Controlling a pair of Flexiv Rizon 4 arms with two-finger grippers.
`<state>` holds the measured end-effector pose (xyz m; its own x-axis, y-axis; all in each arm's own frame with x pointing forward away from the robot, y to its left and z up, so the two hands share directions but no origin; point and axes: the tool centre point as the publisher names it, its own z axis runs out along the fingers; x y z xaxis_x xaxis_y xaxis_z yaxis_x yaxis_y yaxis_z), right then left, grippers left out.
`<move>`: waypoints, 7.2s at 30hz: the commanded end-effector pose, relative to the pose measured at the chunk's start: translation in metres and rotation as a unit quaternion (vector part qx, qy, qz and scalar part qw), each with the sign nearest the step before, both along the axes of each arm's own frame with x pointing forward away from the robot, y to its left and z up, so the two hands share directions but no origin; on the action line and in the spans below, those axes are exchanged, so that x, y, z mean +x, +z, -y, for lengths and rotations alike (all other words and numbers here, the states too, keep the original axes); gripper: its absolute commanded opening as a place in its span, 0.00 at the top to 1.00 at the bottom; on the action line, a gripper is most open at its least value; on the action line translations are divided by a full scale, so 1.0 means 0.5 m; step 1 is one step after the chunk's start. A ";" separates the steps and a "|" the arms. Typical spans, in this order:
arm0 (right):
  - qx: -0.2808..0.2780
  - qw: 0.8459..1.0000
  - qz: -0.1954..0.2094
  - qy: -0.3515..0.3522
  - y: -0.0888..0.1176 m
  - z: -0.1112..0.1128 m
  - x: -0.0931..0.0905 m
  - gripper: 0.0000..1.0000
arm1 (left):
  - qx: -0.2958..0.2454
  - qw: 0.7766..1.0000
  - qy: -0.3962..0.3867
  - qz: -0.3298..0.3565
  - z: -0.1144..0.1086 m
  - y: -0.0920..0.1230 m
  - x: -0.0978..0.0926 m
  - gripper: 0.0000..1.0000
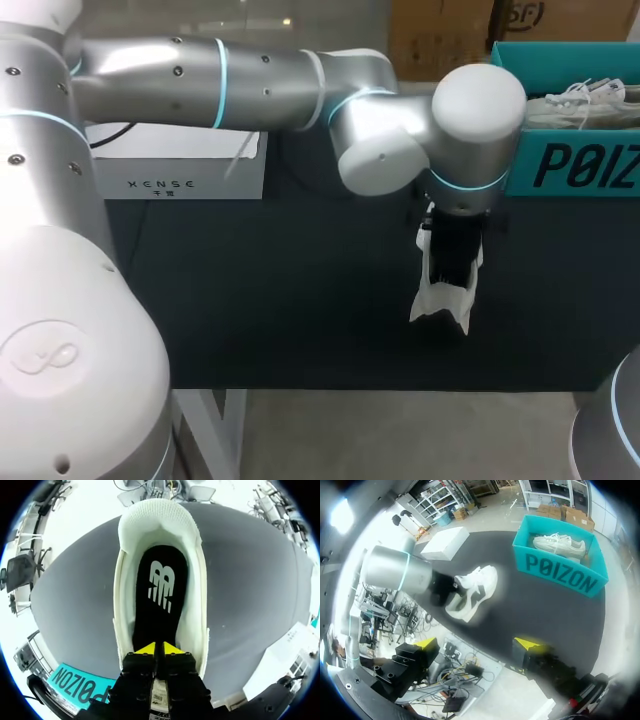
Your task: Take the shoe out of the shoebox, open the shoe tongue, remove and reinsert the insole, then place the shoe into the shoebox
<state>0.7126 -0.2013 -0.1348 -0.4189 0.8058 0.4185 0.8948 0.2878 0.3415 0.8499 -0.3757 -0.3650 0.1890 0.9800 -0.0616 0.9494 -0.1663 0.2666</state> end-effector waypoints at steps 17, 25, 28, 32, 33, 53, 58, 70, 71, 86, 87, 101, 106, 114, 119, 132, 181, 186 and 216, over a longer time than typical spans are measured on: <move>-0.001 1.000 -0.001 0.001 0.000 0.001 0.002 0.00 | -0.009 1.000 0.009 -0.017 0.006 -0.013 -0.009 0.00; -0.001 1.000 -0.001 0.001 0.000 0.001 0.002 0.00 | -0.019 1.000 0.007 -0.008 0.011 0.021 -0.015 0.00; -0.001 1.000 -0.001 0.001 0.000 0.001 0.002 0.00 | -0.023 1.000 0.007 -0.004 0.013 0.038 -0.013 0.00; -0.001 1.000 -0.001 0.001 0.000 0.001 0.002 0.00 | -0.030 1.000 0.006 0.000 0.019 0.066 -0.012 0.00; -0.001 1.000 -0.001 0.001 0.000 0.001 0.002 0.00 | -0.032 0.999 0.006 0.001 0.020 0.068 -0.012 0.00; -0.001 1.000 -0.001 0.001 0.000 0.001 0.002 0.00 | -0.045 0.997 0.036 0.043 -0.036 0.217 0.061 0.00; -0.001 1.000 -0.001 0.001 0.000 0.001 0.002 0.00 | -0.041 0.997 0.041 0.048 -0.040 0.223 0.087 0.00; -0.001 1.000 -0.001 0.001 0.000 0.001 0.002 0.00 | -0.029 0.999 0.022 0.016 0.006 0.153 0.131 1.00; -0.001 1.000 -0.001 0.001 0.000 0.001 0.002 0.00 | -0.028 0.999 0.021 0.014 0.007 0.147 0.131 1.00; -0.001 1.000 -0.001 0.001 0.000 0.001 0.002 0.00 | -0.024 0.999 0.009 -0.031 -0.004 0.071 -0.011 1.00; -0.001 1.000 -0.001 0.001 0.000 0.001 0.002 0.00 | -0.025 0.999 0.010 -0.035 -0.004 0.067 -0.017 1.00; -0.001 1.000 -0.001 0.001 0.000 0.001 0.002 0.00 | -0.040 0.999 0.032 0.013 -0.001 0.143 0.055 1.00; -0.001 1.000 -0.001 0.001 0.000 0.001 0.002 0.00 | -0.022 0.999 0.042 0.025 -0.024 0.145 0.079 1.00; -0.001 1.000 -0.001 0.001 0.000 0.001 0.002 0.00 | -0.008 0.999 0.043 0.012 -0.030 0.098 0.059 1.00; -0.001 1.000 -0.001 0.001 0.000 0.001 0.002 0.00 | -0.007 0.999 0.046 0.003 -0.032 0.082 0.046 1.00; -0.001 1.000 -0.001 0.001 0.000 0.001 0.002 0.00 | -0.003 0.999 0.050 -0.012 -0.037 0.064 0.028 1.00; -0.001 1.000 -0.001 0.001 0.000 0.001 0.002 0.00 | -0.019 0.998 0.059 -0.024 -0.009 0.092 0.021 1.00; -0.001 1.000 -0.001 0.001 0.000 0.001 0.002 0.00 | -0.049 0.984 0.154 -0.073 -0.045 0.118 0.000 1.00; -0.001 1.000 -0.001 0.001 0.000 0.001 0.002 0.00 | -0.031 0.907 0.389 -0.155 -0.096 0.137 -0.139 0.00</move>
<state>0.7126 -0.2014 -0.1348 -0.4188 0.8059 0.4185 0.8948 0.2877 0.3415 0.7919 -0.3301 -0.3051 -0.5177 0.8529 -0.0683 0.8550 0.5126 -0.0795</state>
